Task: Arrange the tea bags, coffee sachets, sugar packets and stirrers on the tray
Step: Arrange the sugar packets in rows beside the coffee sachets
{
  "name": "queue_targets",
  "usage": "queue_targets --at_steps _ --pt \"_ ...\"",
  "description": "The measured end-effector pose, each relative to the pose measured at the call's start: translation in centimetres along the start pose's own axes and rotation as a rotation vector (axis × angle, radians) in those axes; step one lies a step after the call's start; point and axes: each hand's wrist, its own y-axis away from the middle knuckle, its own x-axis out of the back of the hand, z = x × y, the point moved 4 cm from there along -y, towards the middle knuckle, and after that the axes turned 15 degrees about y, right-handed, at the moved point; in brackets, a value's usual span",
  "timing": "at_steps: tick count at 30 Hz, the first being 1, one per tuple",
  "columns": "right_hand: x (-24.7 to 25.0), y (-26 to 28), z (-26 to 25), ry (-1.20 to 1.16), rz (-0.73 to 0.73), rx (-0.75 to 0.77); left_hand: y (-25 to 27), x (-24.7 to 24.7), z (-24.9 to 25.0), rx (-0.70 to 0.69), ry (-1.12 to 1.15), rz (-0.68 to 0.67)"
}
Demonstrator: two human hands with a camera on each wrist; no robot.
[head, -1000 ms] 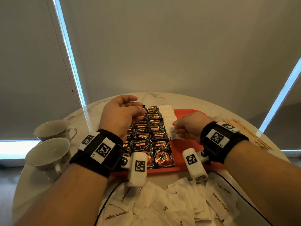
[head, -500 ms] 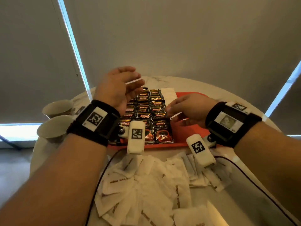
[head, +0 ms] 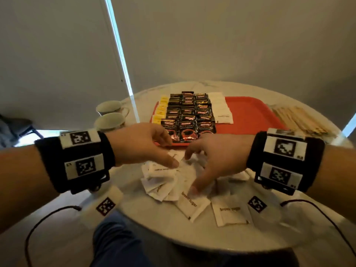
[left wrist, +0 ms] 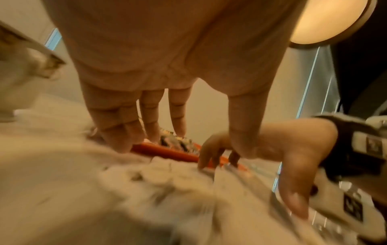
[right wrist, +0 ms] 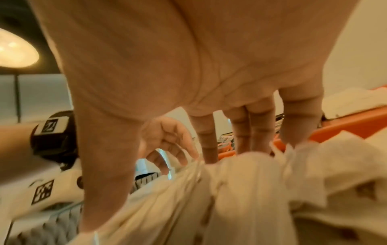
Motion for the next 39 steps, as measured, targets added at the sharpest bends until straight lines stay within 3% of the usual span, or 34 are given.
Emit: queue_targets --at_steps 3,7,18,23,27,32,36,39 --pt "-0.5 0.2 -0.9 0.132 0.017 -0.032 1.1 -1.4 -1.4 0.075 -0.266 -0.099" --pt "-0.3 0.1 -2.4 0.158 0.010 -0.020 0.9 -2.9 -1.4 -0.015 -0.504 -0.037" --pt "1.6 -1.3 -1.9 -0.045 0.093 0.006 0.9 -2.3 -1.1 -0.144 -0.385 0.120" --pt "2.1 -1.2 0.8 -0.345 0.141 -0.002 1.4 0.5 -1.6 -0.145 -0.127 0.247" --pt "3.3 -0.8 3.4 -0.837 0.223 0.060 0.6 2.3 -2.4 -0.114 0.501 0.345" --pt "4.2 -2.8 5.2 -1.272 0.342 0.171 -2.0 0.6 -0.2 -0.083 1.143 0.210" --pt "4.0 -4.6 6.0 -1.332 0.371 0.157 -4.5 -0.9 2.5 -0.110 1.360 0.152" --pt "4.1 -5.4 7.3 -1.383 0.388 0.138 -6.3 -1.5 4.3 -0.130 1.384 0.075"
